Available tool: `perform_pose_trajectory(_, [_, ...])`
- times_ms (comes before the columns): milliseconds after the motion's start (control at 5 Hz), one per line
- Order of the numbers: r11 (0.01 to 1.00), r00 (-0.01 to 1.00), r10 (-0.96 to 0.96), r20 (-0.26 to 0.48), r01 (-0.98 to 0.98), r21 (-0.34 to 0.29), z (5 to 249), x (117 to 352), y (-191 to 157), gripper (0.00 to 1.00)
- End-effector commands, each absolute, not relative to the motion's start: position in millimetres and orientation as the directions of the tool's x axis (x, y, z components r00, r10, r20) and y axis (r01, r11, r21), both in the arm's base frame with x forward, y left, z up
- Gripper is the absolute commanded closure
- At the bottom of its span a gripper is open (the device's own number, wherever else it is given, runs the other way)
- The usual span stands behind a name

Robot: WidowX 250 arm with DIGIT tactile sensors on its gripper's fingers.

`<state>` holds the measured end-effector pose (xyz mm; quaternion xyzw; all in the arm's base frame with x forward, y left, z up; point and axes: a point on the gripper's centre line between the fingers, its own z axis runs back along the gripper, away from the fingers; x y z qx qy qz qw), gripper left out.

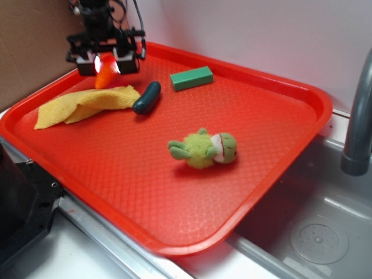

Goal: Grab the carrot.

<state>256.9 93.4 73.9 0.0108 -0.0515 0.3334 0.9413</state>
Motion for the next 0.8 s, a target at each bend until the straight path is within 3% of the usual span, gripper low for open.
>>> perform_pose_trajectory(0, [0.851, 0.861, 0.501, 0.088, -0.472, -0.231, 162, 204, 46, 1.0])
perform_pose_trajectory(200, [0.879, 0.905, 0.423, 0.053, -0.395, -0.268, 171, 187, 14, 1.0])
perform_pose_trajectory(400, [0.921, 0.944, 0.325, 0.062, -0.301, -0.249, 169, 172, -17, 1.0])
perform_pose_trajectory(600, [0.928, 0.941, 0.334, 0.052, -0.319, -0.195, 160, 174, -31, 1.0])
